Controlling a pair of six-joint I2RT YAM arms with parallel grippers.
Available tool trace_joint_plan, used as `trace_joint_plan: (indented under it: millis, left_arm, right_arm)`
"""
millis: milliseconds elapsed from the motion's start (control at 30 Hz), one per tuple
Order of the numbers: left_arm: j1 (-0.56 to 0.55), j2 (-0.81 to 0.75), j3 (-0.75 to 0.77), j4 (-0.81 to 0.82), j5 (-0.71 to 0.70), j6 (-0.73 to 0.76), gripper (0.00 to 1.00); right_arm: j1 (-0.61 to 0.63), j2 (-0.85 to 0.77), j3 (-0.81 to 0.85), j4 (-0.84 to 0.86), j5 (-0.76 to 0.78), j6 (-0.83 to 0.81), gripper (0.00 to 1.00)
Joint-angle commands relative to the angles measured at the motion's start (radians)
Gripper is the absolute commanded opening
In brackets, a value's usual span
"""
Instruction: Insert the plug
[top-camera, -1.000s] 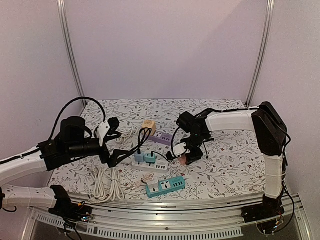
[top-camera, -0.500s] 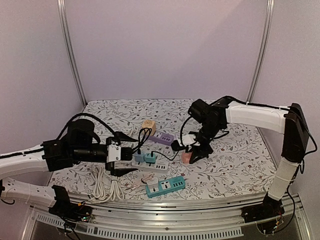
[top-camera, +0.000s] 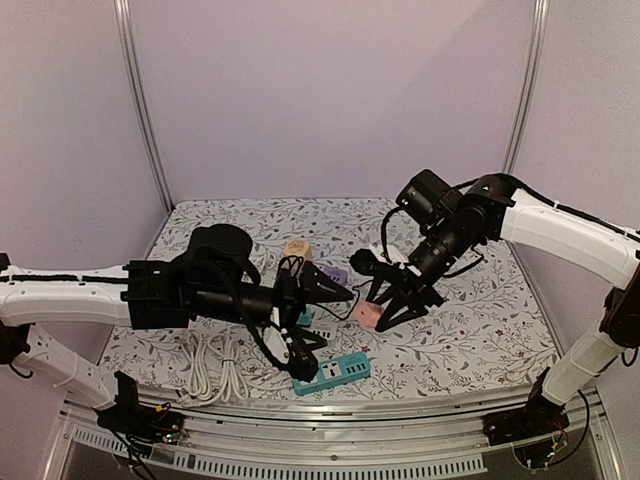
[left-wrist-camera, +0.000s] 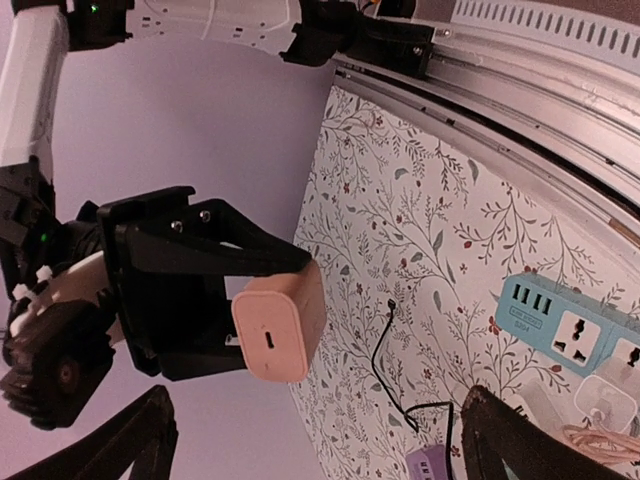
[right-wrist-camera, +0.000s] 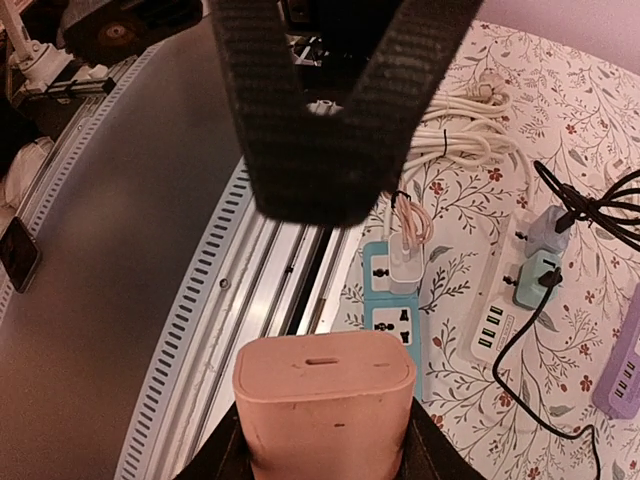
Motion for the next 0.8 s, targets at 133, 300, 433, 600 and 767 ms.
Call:
trace_joint_plan:
  millis: [133,300,433,600,767]
  left_arm:
    - [-0.101,0.123,0.137,-0.072,-0.082,-0.013,0.89]
    - [-0.132,0.167,0.181,-0.081,-0.161,-0.079,0.62]
    - [-0.137,0.190,0.206,-0.104,-0.202,-0.119,0.46]
    - [-0.138,0.192,0.210,-0.111,-0.196,-0.114,0.18]
    - [-0.138,0.189,0.202,-0.099,-0.193,-0.139,0.00]
  right_arm:
    - [0.081,-0.037,0.024,0.034,-0.006,0.064,0.00]
    - [0.117,-0.068,-0.004,0.063,0.009,0.070,0.00]
    - [0.124,-0.085,-0.006,0.067,0.010,0.066,0.00]
    - [0.130,-0.084,-0.002,0.073,0.012,0.056,0.00]
    - [0.130,-0.046,0.013,0.105,0.019,0.062,0.00]
